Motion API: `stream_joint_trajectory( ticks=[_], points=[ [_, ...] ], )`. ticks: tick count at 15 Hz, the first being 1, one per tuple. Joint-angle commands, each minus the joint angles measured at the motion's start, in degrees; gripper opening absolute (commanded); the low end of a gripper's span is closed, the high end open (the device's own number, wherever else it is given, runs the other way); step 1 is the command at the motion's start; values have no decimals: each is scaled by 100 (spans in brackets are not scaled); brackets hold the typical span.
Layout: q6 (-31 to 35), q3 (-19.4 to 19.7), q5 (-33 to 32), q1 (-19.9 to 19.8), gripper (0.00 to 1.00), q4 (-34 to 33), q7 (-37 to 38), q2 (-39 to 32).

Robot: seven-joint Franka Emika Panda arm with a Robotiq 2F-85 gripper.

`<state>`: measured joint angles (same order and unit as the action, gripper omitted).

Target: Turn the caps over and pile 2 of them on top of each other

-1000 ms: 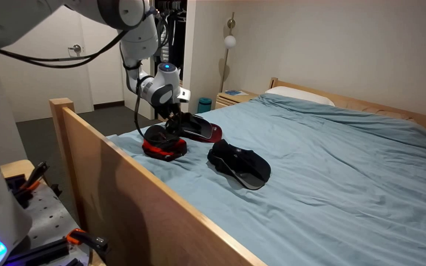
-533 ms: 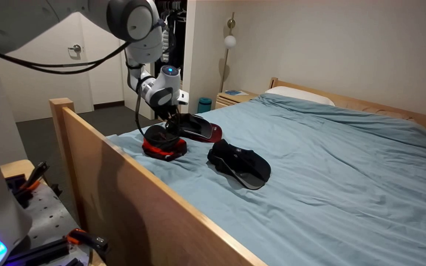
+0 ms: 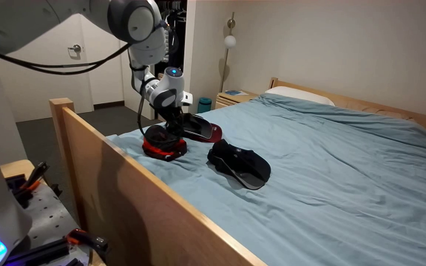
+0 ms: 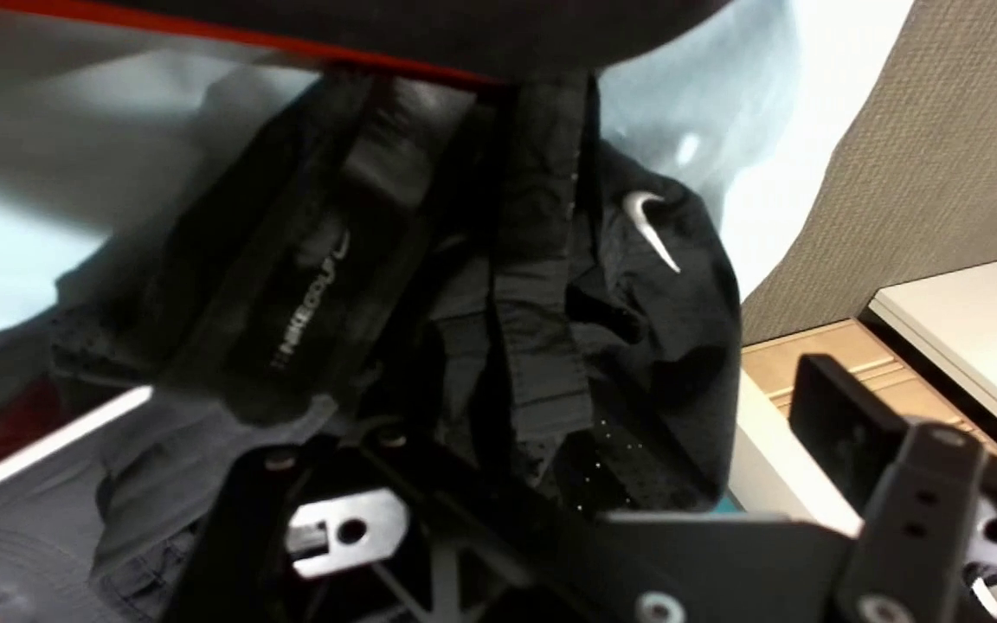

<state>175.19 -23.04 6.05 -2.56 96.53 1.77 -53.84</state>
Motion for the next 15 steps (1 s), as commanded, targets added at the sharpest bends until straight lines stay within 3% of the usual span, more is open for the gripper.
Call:
stream_joint_trajectory(
  ticks=[1,11,13,15],
  points=[
    [-84,-197,9,-101,74,-129,-360,-170],
    [-126,-449,44,-275,7,-68,-484,-160],
    [-204,-408,73,-220,4,-49,-404,-37],
    [-428,-672,104,-345,2,-126,-472,56]
  ],
)
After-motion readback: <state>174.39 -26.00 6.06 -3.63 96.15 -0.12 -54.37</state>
